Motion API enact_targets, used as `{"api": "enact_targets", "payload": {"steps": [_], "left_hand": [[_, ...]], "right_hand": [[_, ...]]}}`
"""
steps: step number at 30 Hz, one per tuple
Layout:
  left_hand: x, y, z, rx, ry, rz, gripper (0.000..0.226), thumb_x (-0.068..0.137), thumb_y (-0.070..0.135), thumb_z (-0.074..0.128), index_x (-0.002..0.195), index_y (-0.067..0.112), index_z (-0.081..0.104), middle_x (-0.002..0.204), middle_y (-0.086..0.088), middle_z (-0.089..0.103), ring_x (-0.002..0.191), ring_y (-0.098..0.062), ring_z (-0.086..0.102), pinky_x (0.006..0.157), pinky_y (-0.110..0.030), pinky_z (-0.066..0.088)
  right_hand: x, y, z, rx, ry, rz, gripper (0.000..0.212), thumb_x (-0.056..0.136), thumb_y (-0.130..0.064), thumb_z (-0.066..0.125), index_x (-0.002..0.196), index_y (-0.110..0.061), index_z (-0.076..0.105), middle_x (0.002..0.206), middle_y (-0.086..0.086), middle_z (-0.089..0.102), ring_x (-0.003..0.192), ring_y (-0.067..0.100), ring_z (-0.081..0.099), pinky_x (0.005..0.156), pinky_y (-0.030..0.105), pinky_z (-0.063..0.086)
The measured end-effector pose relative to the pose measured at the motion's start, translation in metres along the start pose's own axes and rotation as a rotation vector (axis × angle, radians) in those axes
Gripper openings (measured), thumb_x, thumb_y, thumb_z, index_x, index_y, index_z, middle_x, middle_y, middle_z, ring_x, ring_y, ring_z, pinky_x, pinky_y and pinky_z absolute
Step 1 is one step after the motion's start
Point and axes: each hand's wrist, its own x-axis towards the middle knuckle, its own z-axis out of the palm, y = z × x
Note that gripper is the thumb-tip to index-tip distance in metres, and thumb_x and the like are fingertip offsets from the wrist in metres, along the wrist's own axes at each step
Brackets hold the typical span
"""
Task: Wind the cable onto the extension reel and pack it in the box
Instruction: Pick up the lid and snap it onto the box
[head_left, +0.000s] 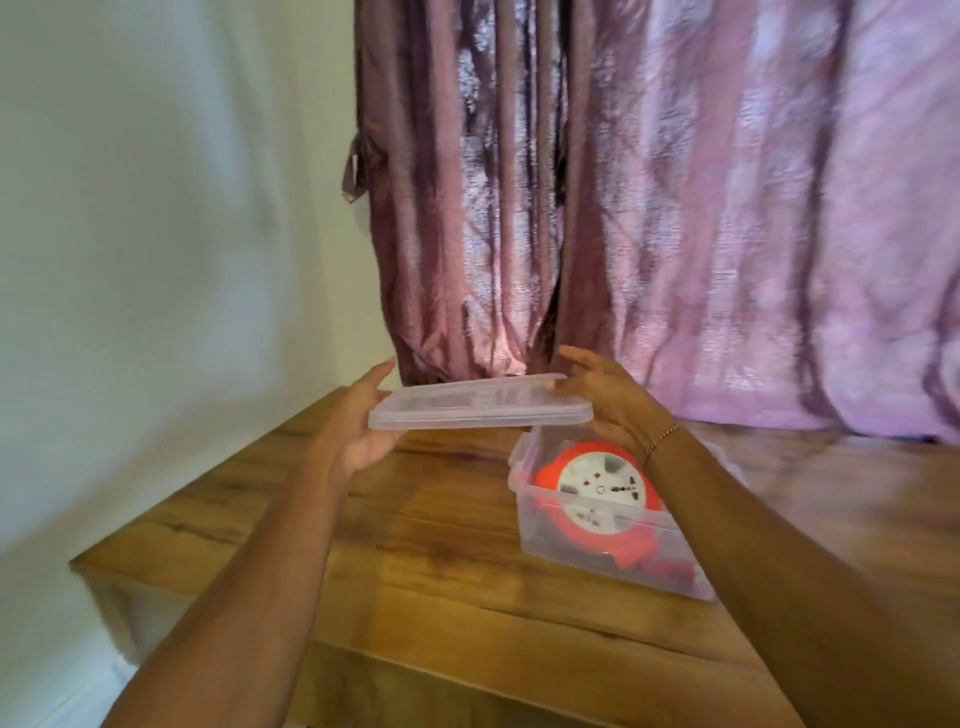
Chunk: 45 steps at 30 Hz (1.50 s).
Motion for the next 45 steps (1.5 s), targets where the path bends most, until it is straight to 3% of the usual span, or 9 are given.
{"api": "enact_targets", "payload": {"steps": [3, 6, 10, 13, 19, 29, 37, 41, 45], "left_hand": [[0.010, -0.015, 0.033, 0.105, -0.115, -0.008, 0.026, 0.104, 0.021, 0.055, 0.111, -0.001, 0.067, 0.086, -0.016, 0.077, 0.073, -0.024, 0.076, 0.065, -0.031, 0.064], [0.023, -0.037, 0.066, 0.320, -0.176, 0.064, 0.030, 0.097, -0.002, 0.051, 0.123, 0.004, 0.066, 0.096, -0.017, 0.074, 0.079, -0.029, 0.072, 0.074, -0.039, 0.060], [0.036, -0.062, 0.095, 0.410, -0.228, 0.057, 0.036, 0.098, 0.002, 0.054, 0.128, 0.019, 0.067, 0.108, -0.015, 0.075, 0.088, -0.030, 0.072, 0.071, -0.041, 0.060], [0.040, -0.080, 0.101, 0.425, -0.211, 0.027, 0.027, 0.098, 0.007, 0.060, 0.112, 0.026, 0.074, 0.099, -0.008, 0.081, 0.079, -0.024, 0.078, 0.059, -0.035, 0.061], [0.037, -0.101, 0.095, 0.478, -0.208, 0.004, 0.017, 0.080, 0.026, 0.071, 0.089, 0.025, 0.086, 0.093, -0.008, 0.082, 0.073, -0.020, 0.079, 0.057, -0.031, 0.060], [0.043, -0.118, 0.082, 0.414, -0.263, -0.014, 0.028, 0.091, 0.010, 0.066, 0.117, 0.015, 0.076, 0.102, -0.016, 0.080, 0.080, -0.028, 0.079, 0.062, -0.038, 0.063], [0.045, -0.126, 0.087, 0.315, -0.227, -0.048, 0.041, 0.096, -0.007, 0.058, 0.136, 0.001, 0.061, 0.127, -0.029, 0.067, 0.101, -0.040, 0.069, 0.077, -0.048, 0.062], [0.045, -0.134, 0.097, 0.285, -0.149, -0.045, 0.034, 0.097, -0.005, 0.059, 0.128, 0.007, 0.067, 0.113, -0.021, 0.075, 0.088, -0.033, 0.075, 0.063, -0.041, 0.065], [0.046, -0.137, 0.098, 0.289, -0.122, -0.043, 0.032, 0.099, -0.002, 0.060, 0.126, 0.013, 0.067, 0.112, -0.019, 0.075, 0.090, -0.033, 0.075, 0.063, -0.042, 0.064]], "right_hand": [[-0.017, -0.008, -0.037, 0.120, 0.025, 0.121, 0.031, 0.084, -0.004, 0.069, 0.113, -0.006, 0.056, 0.106, 0.018, 0.061, 0.097, 0.033, 0.063, 0.082, 0.048, 0.054], [-0.034, -0.011, -0.071, 0.061, 0.223, 0.143, 0.038, 0.087, -0.027, 0.070, 0.113, -0.001, 0.063, 0.111, 0.017, 0.066, 0.100, 0.034, 0.064, 0.092, 0.049, 0.052], [-0.050, -0.002, -0.103, -0.348, 0.453, -0.041, 0.027, 0.093, -0.022, 0.060, 0.114, -0.005, 0.064, 0.109, 0.013, 0.070, 0.086, 0.024, 0.070, 0.068, 0.035, 0.059], [-0.058, 0.004, -0.116, -0.518, 0.457, -0.020, 0.042, 0.098, -0.025, 0.046, 0.134, -0.005, 0.049, 0.132, 0.015, 0.058, 0.113, 0.032, 0.059, 0.095, 0.047, 0.052], [-0.068, 0.022, -0.125, -0.665, 0.464, 0.002, 0.030, 0.097, -0.021, 0.039, 0.108, -0.001, 0.057, 0.109, 0.018, 0.064, 0.098, 0.033, 0.062, 0.089, 0.048, 0.053], [-0.069, 0.046, -0.138, -0.679, 0.452, 0.040, 0.030, 0.096, -0.022, 0.040, 0.110, -0.009, 0.064, 0.108, 0.011, 0.068, 0.095, 0.027, 0.064, 0.082, 0.036, 0.053], [-0.057, 0.036, -0.145, -0.752, 0.396, 0.061, 0.033, 0.096, -0.021, 0.040, 0.116, -0.007, 0.061, 0.114, 0.013, 0.065, 0.101, 0.029, 0.062, 0.092, 0.047, 0.052], [-0.050, 0.031, -0.154, -0.862, 0.362, 0.042, 0.037, 0.098, -0.026, 0.038, 0.126, -0.009, 0.055, 0.125, 0.014, 0.061, 0.110, 0.031, 0.058, 0.096, 0.047, 0.048], [-0.050, 0.027, -0.152, -0.808, 0.349, 0.174, 0.032, 0.099, -0.038, 0.033, 0.127, -0.027, 0.043, 0.108, 0.009, 0.059, 0.085, 0.034, 0.065, 0.052, 0.049, 0.057]]}}
